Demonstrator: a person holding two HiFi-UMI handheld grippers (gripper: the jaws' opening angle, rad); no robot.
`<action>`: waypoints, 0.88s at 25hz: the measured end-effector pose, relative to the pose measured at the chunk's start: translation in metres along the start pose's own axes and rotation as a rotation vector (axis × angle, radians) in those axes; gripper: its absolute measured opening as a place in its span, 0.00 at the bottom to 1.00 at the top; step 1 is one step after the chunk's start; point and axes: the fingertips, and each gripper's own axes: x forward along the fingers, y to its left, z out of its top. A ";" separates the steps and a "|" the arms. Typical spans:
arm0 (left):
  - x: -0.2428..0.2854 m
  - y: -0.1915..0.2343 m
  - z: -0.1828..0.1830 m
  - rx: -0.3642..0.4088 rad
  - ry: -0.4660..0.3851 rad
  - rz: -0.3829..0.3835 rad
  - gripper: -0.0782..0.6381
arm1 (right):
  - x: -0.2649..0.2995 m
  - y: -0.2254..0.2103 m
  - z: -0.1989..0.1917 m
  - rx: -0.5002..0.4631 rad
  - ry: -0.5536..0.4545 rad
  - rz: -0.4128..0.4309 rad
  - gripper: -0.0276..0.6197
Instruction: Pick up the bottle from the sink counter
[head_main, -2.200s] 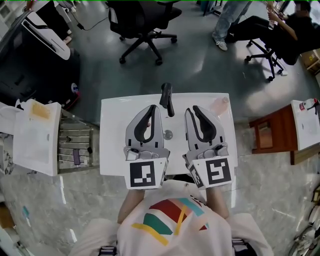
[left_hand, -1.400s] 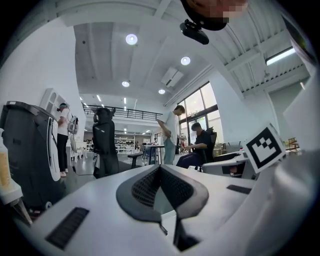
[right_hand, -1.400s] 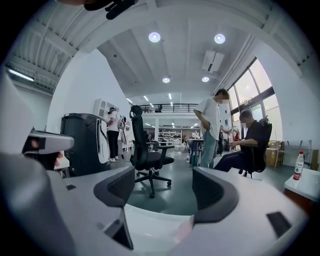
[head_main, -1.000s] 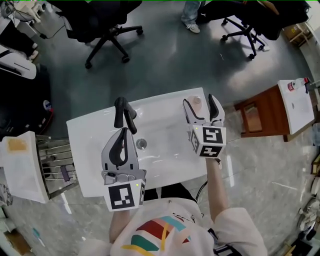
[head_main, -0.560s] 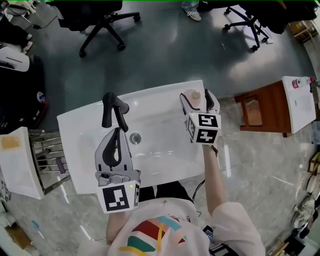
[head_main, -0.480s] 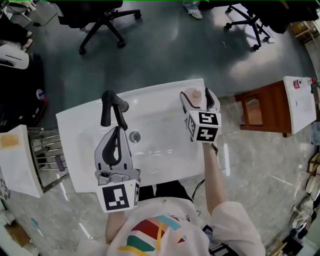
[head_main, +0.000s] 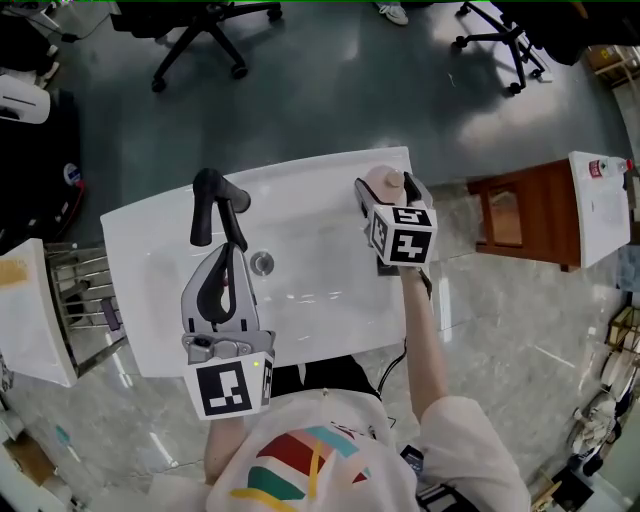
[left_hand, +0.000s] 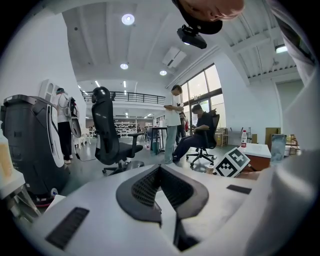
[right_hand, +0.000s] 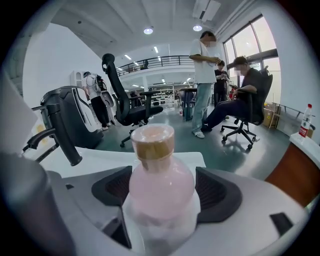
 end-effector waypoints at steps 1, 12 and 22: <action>0.000 0.000 0.000 -0.002 0.000 0.001 0.13 | 0.002 0.000 -0.002 0.004 0.010 0.004 0.64; -0.003 0.004 -0.008 -0.013 0.017 0.018 0.13 | 0.010 0.001 -0.010 0.011 0.041 0.006 0.64; -0.008 0.005 -0.008 -0.011 0.018 0.011 0.13 | 0.013 0.000 -0.012 -0.022 0.058 -0.044 0.64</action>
